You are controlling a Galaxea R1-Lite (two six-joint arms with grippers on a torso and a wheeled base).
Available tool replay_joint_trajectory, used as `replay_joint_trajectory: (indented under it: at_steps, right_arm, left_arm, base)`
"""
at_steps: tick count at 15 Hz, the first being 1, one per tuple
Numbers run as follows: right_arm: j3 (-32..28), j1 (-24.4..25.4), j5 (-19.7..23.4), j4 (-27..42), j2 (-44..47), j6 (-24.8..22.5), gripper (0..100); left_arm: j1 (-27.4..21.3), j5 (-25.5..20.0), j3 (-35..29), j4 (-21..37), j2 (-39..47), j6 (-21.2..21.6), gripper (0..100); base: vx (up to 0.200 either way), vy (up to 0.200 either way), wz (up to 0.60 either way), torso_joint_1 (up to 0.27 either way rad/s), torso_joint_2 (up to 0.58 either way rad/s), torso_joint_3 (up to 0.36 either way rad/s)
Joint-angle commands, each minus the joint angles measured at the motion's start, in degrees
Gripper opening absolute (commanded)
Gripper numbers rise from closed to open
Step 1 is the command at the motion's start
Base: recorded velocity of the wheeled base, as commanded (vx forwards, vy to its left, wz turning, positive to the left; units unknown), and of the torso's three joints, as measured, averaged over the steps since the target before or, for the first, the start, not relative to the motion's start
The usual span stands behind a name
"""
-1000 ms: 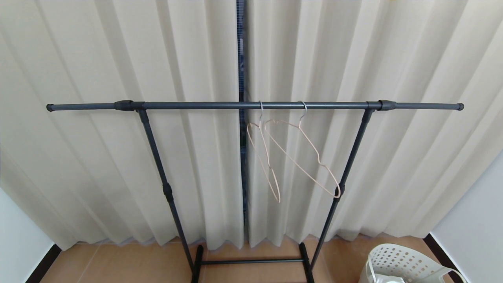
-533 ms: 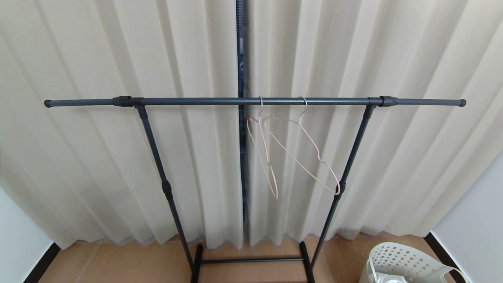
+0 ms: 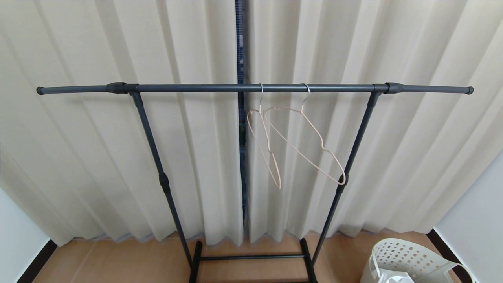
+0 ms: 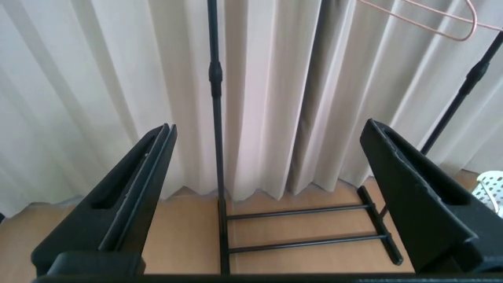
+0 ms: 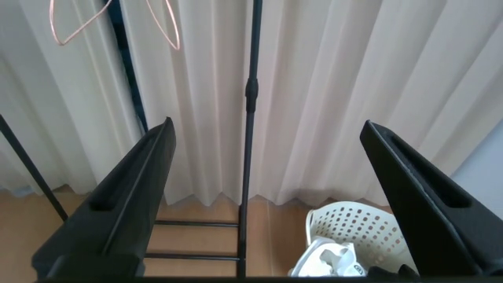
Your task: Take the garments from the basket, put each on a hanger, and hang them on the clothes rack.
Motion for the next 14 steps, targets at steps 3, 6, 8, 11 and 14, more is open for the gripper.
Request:
replay_joint_trajectory:
  at_steps: [3,6,8,11,14]
  right_arm:
    - [0.0,0.0,0.0,0.0,0.0,0.0,100]
    - [0.0,0.0,0.0,-0.1,0.0,0.1,100]
    - [0.0,0.0,0.1,-0.1,0.0,0.1,100]
    - [0.0,0.0,0.1,-0.1,0.0,0.1,100]
    - [0.0,0.0,0.1,-0.1,0.0,0.1,100]
  left_arm:
    - [0.0,0.0,0.0,0.0,0.1,-0.1,100]
    - [0.0,0.0,0.0,0.0,0.1,0.1,100]
    - [0.0,0.0,0.0,0.0,0.1,-0.4,100]
    - [0.0,0.0,0.0,0.0,0.1,-0.3,100]
    - [0.0,0.0,0.0,0.0,0.1,-0.4,100]
  base:
    - [0.0,0.0,0.0,-0.159,0.37,0.203]
    - [0.0,0.0,0.0,-0.137,0.39,0.23]
    - [0.0,0.0,0.0,-0.186,0.45,0.264]
    - [0.0,0.0,0.0,-0.22,0.55,0.321]
    - [0.0,0.0,0.0,-0.214,0.54,0.326]
